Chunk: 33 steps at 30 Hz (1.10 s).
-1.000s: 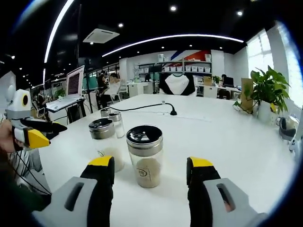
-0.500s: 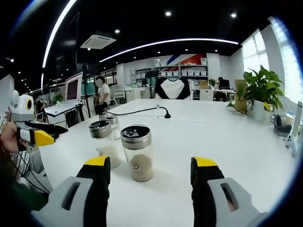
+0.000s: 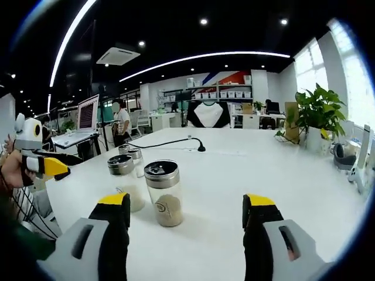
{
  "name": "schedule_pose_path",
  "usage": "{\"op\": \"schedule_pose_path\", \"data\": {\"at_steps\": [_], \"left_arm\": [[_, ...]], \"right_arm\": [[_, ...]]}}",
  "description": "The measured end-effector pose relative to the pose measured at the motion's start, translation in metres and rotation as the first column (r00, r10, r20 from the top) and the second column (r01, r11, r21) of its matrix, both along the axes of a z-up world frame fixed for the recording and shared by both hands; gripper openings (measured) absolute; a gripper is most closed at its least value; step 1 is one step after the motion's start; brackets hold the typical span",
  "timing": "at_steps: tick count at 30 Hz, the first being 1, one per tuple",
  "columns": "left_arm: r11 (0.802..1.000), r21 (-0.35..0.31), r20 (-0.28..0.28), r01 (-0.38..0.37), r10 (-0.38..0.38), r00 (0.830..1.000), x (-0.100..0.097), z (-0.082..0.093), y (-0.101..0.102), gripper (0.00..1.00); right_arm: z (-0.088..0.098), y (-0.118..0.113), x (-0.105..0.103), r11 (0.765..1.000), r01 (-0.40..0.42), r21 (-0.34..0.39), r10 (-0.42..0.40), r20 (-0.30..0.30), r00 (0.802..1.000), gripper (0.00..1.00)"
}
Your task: Rotate the seasoning bottle until the label or dispensing opening points toward the visible target arrow and the bottle remains upright within the marked orientation range
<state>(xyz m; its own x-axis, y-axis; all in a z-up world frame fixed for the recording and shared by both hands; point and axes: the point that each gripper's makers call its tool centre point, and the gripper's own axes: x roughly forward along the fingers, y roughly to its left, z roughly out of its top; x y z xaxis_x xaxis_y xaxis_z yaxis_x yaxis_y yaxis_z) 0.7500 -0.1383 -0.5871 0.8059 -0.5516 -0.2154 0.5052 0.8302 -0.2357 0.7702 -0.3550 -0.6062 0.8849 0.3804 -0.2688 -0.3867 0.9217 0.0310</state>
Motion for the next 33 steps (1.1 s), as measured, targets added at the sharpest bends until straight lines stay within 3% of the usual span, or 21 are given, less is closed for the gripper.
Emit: {"op": "schedule_pose_path", "data": {"at_steps": [2,6,14,25,26,33], "left_arm": [[1.0,0.013,0.007,-0.015,0.015,1.0,0.004,0.002,0.005,0.78],[0.999,-0.033,0.006,-0.034,0.035,0.999,0.021,0.008,0.012,0.77],[0.997,0.006,0.018,-0.072,0.072,0.997,0.053,0.006,0.023,0.76],[0.996,0.035,0.01,-0.088,0.088,0.996,0.1,-0.017,0.028,0.69],[0.995,0.036,-0.013,-0.088,0.088,0.996,0.105,-0.023,0.028,0.67],[0.991,0.076,-0.025,-0.108,0.111,0.994,0.132,-0.044,0.028,0.67]], "right_arm": [[0.0,0.0,0.001,1.0,0.003,0.013,-0.003,-0.01,1.0,0.8],[0.002,-0.001,0.002,1.0,0.014,0.015,-0.014,-0.013,1.0,0.8],[0.006,-0.001,0.006,1.0,0.019,0.023,-0.018,-0.013,1.0,0.79],[0.002,0.002,0.005,1.0,0.01,0.01,-0.01,-0.033,0.999,0.81],[0.001,0.002,0.005,1.0,0.011,0.01,-0.011,-0.035,0.999,0.81],[-0.002,0.0,0.003,1.0,0.015,0.009,-0.015,-0.051,0.999,0.81]]}}
